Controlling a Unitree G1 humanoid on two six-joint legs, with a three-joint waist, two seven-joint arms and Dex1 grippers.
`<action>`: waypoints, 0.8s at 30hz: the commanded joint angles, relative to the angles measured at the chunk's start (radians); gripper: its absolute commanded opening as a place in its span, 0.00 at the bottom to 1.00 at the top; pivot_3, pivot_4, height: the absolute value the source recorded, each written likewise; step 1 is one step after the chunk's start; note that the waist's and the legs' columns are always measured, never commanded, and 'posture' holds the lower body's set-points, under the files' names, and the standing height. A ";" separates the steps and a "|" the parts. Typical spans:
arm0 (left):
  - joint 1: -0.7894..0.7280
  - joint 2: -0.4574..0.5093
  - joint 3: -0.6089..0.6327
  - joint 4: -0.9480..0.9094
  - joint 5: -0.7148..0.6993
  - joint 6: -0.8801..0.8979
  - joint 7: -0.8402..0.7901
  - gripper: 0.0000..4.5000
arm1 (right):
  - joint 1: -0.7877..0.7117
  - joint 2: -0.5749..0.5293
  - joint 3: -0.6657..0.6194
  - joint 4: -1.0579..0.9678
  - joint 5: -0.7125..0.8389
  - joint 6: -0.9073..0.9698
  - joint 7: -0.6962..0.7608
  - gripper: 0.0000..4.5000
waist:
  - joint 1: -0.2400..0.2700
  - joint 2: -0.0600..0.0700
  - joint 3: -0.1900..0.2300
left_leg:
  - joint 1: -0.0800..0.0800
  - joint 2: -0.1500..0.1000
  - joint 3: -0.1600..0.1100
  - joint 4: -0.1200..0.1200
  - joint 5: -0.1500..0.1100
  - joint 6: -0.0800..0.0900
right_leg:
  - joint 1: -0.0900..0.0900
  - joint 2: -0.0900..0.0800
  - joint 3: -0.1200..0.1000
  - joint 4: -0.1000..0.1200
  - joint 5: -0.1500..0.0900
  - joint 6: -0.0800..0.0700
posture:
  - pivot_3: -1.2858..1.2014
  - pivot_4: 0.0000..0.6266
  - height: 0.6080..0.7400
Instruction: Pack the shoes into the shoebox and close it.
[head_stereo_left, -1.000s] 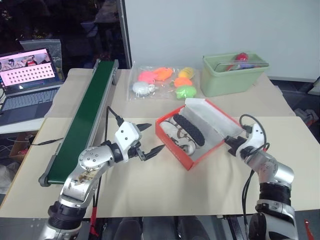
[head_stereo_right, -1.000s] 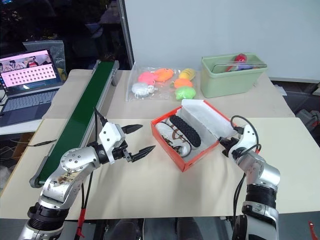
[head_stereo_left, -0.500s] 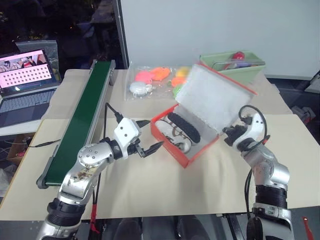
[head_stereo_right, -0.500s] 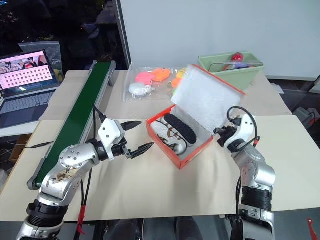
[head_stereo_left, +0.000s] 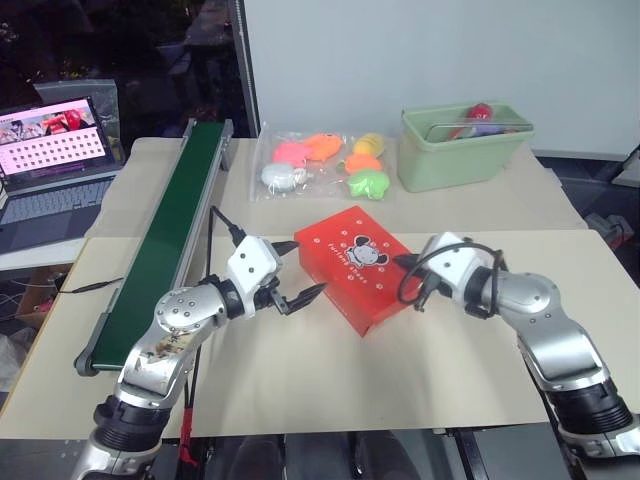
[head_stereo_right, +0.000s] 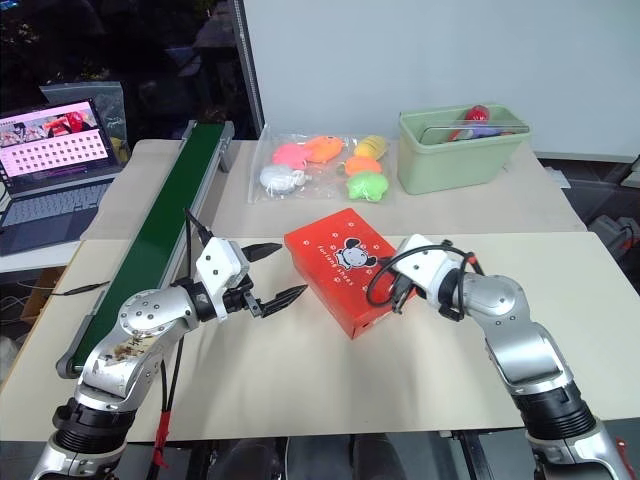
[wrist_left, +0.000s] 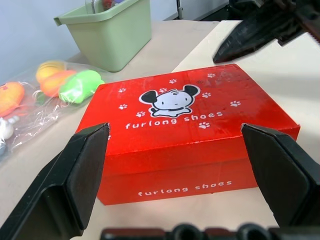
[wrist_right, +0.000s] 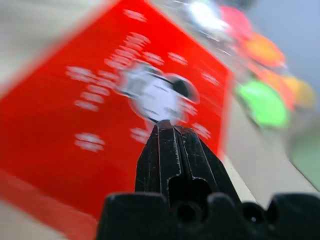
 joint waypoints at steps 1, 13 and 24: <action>-0.013 0.004 0.015 -0.023 -0.008 -0.009 0.003 1.00 | -0.168 0.091 -0.092 -0.030 0.166 0.235 -0.031 0.01 | -0.002 0.000 0.000 | 0.000 0.000 0.000 0.000 0.000 0.000 | 0.000 0.000 0.000 0.000 0.000 0.000 | 0.52 0.24 0.92; 0.004 -0.004 0.020 -0.039 -0.001 -0.008 0.035 1.00 | -0.234 0.279 0.005 0.271 0.185 0.486 -0.136 0.01 | 0.021 -0.001 0.001 | -0.002 -0.001 -0.001 0.000 0.000 0.000 | -0.001 -0.002 -0.002 0.001 0.001 -0.001 | 0.52 0.24 0.92; 0.020 0.000 0.026 -0.042 0.004 -0.014 0.057 1.00 | -0.207 0.263 0.150 0.282 0.100 0.448 -0.097 0.01 | 0.010 -0.001 0.000 | 0.000 0.000 -0.001 0.000 0.000 0.000 | 0.000 0.000 -0.002 0.003 0.001 -0.001 | 0.52 0.24 0.92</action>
